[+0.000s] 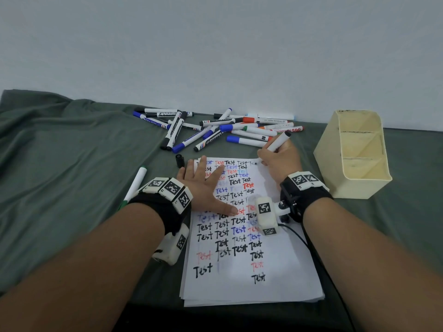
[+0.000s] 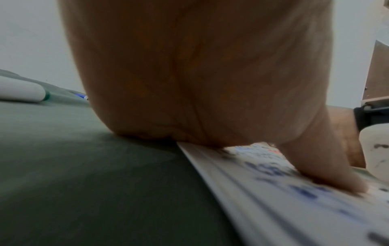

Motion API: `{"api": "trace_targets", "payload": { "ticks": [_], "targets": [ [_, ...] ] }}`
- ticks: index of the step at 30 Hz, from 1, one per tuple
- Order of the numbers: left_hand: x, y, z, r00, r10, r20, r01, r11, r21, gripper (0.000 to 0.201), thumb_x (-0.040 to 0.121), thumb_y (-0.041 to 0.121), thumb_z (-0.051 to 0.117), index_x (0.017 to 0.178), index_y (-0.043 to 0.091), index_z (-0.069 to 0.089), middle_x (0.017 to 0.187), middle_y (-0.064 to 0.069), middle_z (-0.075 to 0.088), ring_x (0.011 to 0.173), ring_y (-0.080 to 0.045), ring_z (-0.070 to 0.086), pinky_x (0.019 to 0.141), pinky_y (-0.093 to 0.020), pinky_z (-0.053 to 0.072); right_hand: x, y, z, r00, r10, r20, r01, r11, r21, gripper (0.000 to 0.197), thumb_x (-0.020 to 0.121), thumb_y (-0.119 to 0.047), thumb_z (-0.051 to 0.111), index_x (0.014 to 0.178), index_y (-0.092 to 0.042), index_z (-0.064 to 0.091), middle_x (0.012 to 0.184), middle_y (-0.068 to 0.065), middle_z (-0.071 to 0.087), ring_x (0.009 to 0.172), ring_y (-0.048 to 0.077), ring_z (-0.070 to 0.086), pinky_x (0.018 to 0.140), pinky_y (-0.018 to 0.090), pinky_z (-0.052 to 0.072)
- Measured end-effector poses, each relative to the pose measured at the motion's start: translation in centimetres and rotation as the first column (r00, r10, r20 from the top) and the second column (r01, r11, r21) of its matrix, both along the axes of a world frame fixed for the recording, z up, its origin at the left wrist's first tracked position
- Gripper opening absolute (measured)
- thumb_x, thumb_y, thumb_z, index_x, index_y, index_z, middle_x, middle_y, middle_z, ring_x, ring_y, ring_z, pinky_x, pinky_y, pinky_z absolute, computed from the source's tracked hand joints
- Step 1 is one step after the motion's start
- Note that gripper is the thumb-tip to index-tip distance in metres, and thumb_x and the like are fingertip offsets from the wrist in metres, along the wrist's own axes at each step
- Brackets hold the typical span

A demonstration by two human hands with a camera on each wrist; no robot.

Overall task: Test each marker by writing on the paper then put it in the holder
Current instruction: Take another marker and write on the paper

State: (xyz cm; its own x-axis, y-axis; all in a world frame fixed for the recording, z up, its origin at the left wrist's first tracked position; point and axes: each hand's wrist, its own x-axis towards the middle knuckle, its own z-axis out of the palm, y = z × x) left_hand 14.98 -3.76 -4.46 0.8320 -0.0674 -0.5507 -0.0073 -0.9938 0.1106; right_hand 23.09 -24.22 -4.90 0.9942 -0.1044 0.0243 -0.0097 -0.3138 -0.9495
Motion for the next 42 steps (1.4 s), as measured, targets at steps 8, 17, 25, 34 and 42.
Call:
{"api": "trace_targets", "payload": {
  "ticks": [8, 17, 25, 34, 42],
  "targets": [
    [0.0, 0.09, 0.05, 1.0, -0.002, -0.005, 0.002, 1.0, -0.002, 0.135, 0.049, 0.104, 0.044, 0.147, 0.047, -0.03, 0.155, -0.004, -0.044, 0.144, -0.035, -0.036, 0.118, -0.053, -0.017, 0.26, -0.2, -0.12, 0.999, -0.028, 0.039, 0.029, 0.999, -0.014, 0.008, 0.087, -0.012, 0.066, 0.094, -0.014, 0.063, 0.086, 0.007, 0.069, 0.076, 0.016, 0.062, 0.075, 0.036, 0.054],
    [-0.07, -0.05, 0.3, 1.0, -0.002, -0.015, 0.002, 1.0, 0.0, 0.134, 0.052, 0.102, 0.045, 0.148, 0.046, -0.029, 0.155, -0.005, -0.044, 0.144, -0.035, -0.036, 0.118, -0.053, -0.016, 0.13, -0.22, -0.03, 1.0, -0.015, 0.0, 0.015, 1.0, 0.011, 0.012, 0.086, -0.009, 0.064, 0.098, -0.01, 0.063, 0.084, 0.004, 0.064, 0.074, 0.016, 0.059, 0.069, 0.031, 0.051],
    [-0.19, -0.07, 0.24, 1.0, 0.001, -0.001, -0.001, 1.0, 0.006, 0.133, 0.054, 0.102, 0.046, 0.149, 0.045, -0.029, 0.155, -0.006, -0.043, 0.144, -0.035, -0.035, 0.118, -0.053, -0.015, 0.16, -0.03, 0.07, 0.999, -0.014, 0.042, 0.015, 0.999, -0.039, 0.008, 0.085, -0.008, 0.06, 0.087, -0.016, 0.057, 0.077, 0.0, 0.06, 0.065, 0.012, 0.053, 0.051, 0.013, 0.042],
    [0.0, 0.05, 0.05, 1.0, -0.003, 0.0, 0.003, 1.0, 0.004, 0.134, 0.052, 0.103, 0.044, 0.148, 0.046, -0.029, 0.155, -0.005, -0.043, 0.144, -0.035, -0.035, 0.117, -0.052, -0.016, 0.15, -0.34, -0.39, 0.998, -0.046, 0.052, 0.043, 0.998, 0.047, 0.011, 0.086, -0.01, 0.066, 0.09, -0.019, 0.061, 0.081, -0.002, 0.066, 0.074, 0.013, 0.061, 0.069, 0.029, 0.052],
    [0.08, 0.03, 0.01, 1.0, -0.001, 0.001, 0.001, 1.0, 0.011, 0.133, 0.052, 0.103, 0.044, 0.148, 0.046, -0.029, 0.156, -0.006, -0.043, 0.145, -0.035, -0.035, 0.118, -0.053, -0.015, 0.35, -0.15, -0.4, 1.0, 0.001, 0.011, -0.001, 1.0, -0.011, 0.012, 0.085, -0.009, 0.063, 0.091, -0.019, 0.06, 0.079, -0.002, 0.062, 0.07, 0.012, 0.056, 0.067, 0.031, 0.05]
  ]
}}
